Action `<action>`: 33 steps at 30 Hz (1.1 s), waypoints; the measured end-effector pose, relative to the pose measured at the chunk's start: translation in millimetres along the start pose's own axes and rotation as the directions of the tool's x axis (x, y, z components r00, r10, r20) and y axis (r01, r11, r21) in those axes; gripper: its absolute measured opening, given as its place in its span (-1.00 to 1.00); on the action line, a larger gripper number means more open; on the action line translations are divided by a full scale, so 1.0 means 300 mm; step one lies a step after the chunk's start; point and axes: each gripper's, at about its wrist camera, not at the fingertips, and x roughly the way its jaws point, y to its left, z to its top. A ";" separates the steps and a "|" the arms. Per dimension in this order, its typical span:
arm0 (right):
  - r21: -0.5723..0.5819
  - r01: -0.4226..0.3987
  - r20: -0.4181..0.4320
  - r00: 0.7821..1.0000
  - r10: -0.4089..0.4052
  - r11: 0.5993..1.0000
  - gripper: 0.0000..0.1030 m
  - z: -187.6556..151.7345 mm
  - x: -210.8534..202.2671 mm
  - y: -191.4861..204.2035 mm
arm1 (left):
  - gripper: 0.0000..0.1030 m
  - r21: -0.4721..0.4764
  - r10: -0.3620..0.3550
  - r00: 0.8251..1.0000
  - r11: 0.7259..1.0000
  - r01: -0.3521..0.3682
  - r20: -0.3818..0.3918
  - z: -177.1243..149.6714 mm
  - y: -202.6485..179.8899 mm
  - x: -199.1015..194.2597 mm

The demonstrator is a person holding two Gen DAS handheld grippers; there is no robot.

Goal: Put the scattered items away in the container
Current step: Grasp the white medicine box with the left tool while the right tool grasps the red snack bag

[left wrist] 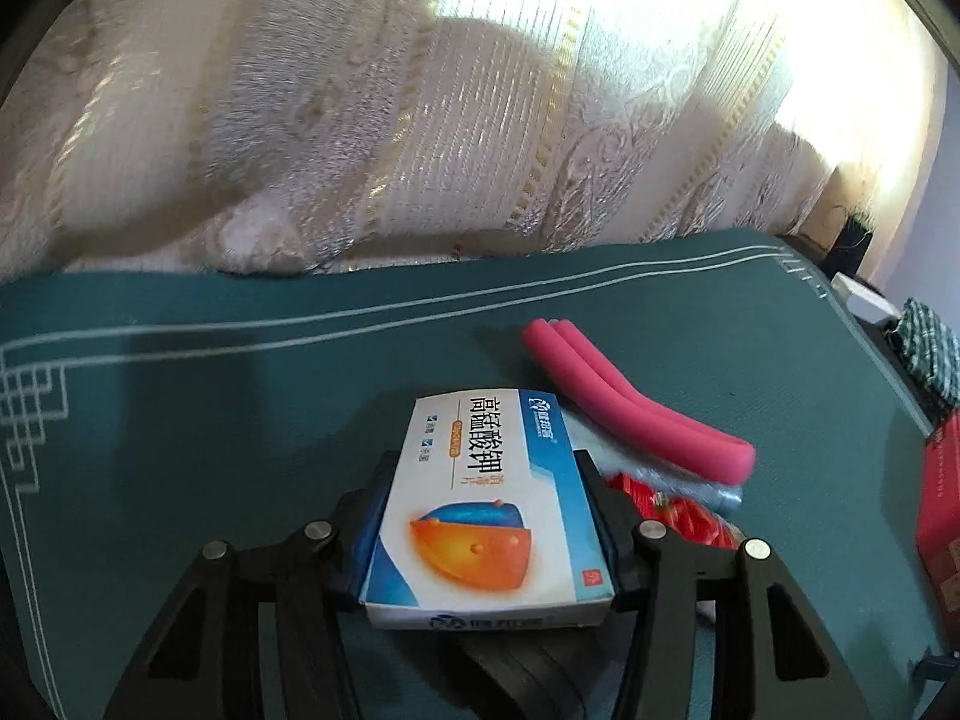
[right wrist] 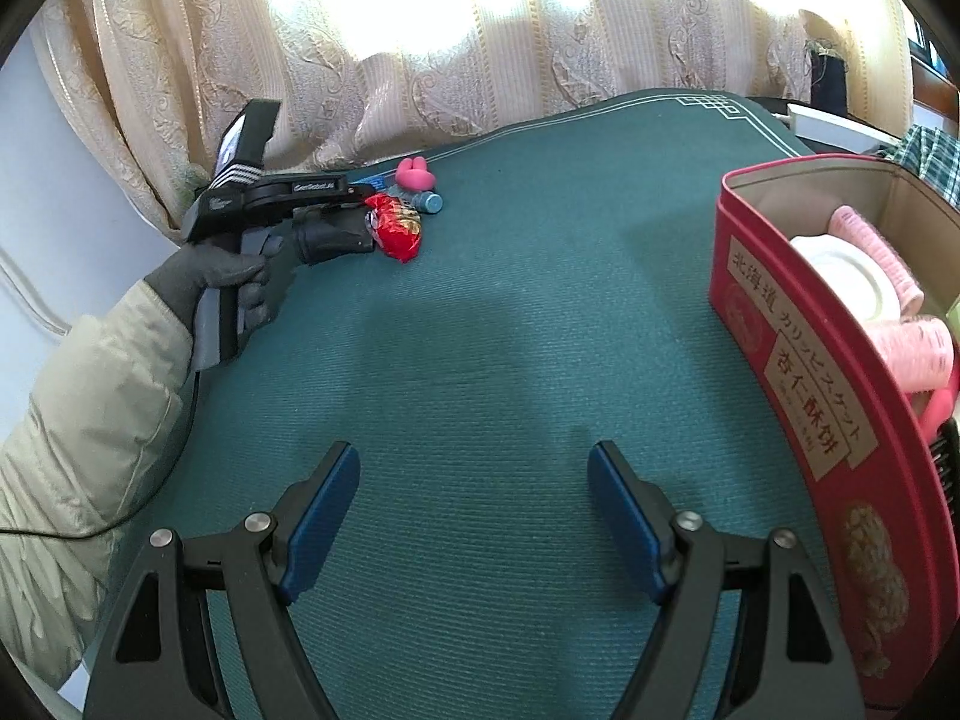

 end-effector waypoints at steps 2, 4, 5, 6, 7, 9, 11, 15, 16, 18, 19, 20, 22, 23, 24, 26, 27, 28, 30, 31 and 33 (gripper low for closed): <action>0.003 0.001 -0.002 1.000 -0.001 1.000 0.58 0.001 0.001 0.002 | 0.08 -0.008 -0.003 1.000 1.000 0.003 0.016 -0.026 0.002 -0.041; 0.003 0.009 -0.004 1.000 -0.009 1.000 0.58 0.002 0.003 0.005 | 0.08 -0.017 -0.004 1.000 1.000 0.005 0.030 -0.058 0.006 -0.087; 0.000 0.015 -0.006 1.000 -0.015 1.000 0.58 0.003 0.005 0.008 | 0.08 -0.026 -0.008 0.999 1.000 0.009 0.035 -0.077 0.009 -0.111; -0.007 0.025 -0.010 1.000 -0.025 1.000 0.58 0.005 0.009 0.014 | 0.08 -0.033 -0.011 0.999 0.999 0.012 0.038 -0.086 0.007 -0.124; -0.013 0.032 -0.013 0.999 -0.032 0.999 0.58 0.005 0.011 0.020 | 0.09 -0.042 -0.016 0.999 0.999 0.018 0.044 -0.099 0.007 -0.141; -0.022 0.033 -0.021 0.999 -0.033 0.999 0.58 0.016 0.021 0.030 | 0.09 -0.053 -0.036 0.998 0.998 0.039 0.050 -0.128 0.008 -0.174; -0.029 0.018 -0.033 0.999 -0.019 0.999 0.58 0.041 0.038 0.043 | 0.09 -0.046 -0.050 0.998 0.998 0.053 0.049 -0.155 -0.010 -0.192; -0.063 0.006 -0.013 1.000 -0.006 0.998 0.58 0.150 0.077 0.084 | 0.09 -0.039 -0.071 0.997 0.997 0.073 0.042 -0.192 -0.023 -0.220; -0.072 0.007 -0.005 1.000 -0.008 0.997 0.58 0.190 0.099 0.095 | 0.09 -0.047 -0.083 0.995 0.995 0.085 0.046 -0.202 -0.023 -0.230; -0.083 -0.001 0.000 1.000 0.001 0.997 0.58 0.254 0.146 0.108 | 0.09 -0.065 -0.098 0.994 0.993 0.102 0.054 -0.213 -0.014 -0.239; -0.093 -0.004 0.002 1.000 0.004 0.996 0.58 0.292 0.180 0.117 | 0.09 -0.072 -0.102 0.993 0.992 0.106 0.059 -0.218 -0.009 -0.249; -0.100 -0.008 0.001 1.000 0.009 0.995 0.58 0.321 0.213 0.123 | 0.09 -0.080 -0.107 0.992 0.990 0.112 0.066 -0.221 -0.003 -0.255; -0.106 -0.005 -0.007 1.000 0.004 0.994 0.54 0.382 0.290 0.131 | 0.09 -0.099 -0.117 0.990 0.987 0.124 0.078 -0.224 0.014 -0.264; -0.112 -0.003 -0.013 1.000 0.001 0.994 0.50 0.402 0.324 0.136 | 0.09 -0.105 -0.120 0.990 0.986 0.128 0.080 -0.223 0.021 -0.265; -0.119 0.001 -0.024 1.000 -0.004 0.993 0.41 0.428 0.364 0.151 | 0.09 -0.112 -0.124 0.989 0.985 0.133 0.082 -0.222 0.027 -0.266; -0.127 0.006 -0.041 0.999 -0.012 0.992 0.34 0.473 0.431 0.171 | 0.09 -0.119 -0.132 0.988 0.983 0.141 0.081 -0.220 0.035 -0.268; -0.129 0.001 -0.051 0.999 -0.008 0.992 0.30 0.489 0.458 0.180 | 0.09 -0.124 -0.136 0.987 0.982 0.145 0.081 -0.221 0.039 -0.270; -0.128 -0.012 -0.065 0.998 0.004 0.992 0.27 0.505 0.490 0.189 | 0.08 -0.126 -0.138 0.987 0.981 0.148 0.081 -0.220 0.041 -0.272; -0.123 -0.032 -0.081 0.996 0.022 0.992 0.26 0.516 0.514 0.197 | 0.08 -0.132 -0.142 0.986 0.979 0.153 0.083 -0.215 0.045 -0.273; -0.124 -0.037 -0.090 0.996 0.025 0.992 0.25 0.520 0.532 0.204 | 0.08 -0.135 -0.143 0.986 0.979 0.154 0.084 -0.213 0.047 -0.275; -0.135 -0.024 -0.090 0.996 0.012 0.991 0.17 0.523 0.549 0.215 | 0.08 -0.141 -0.144 0.986 0.978 0.155 0.085 -0.212 0.049 -0.275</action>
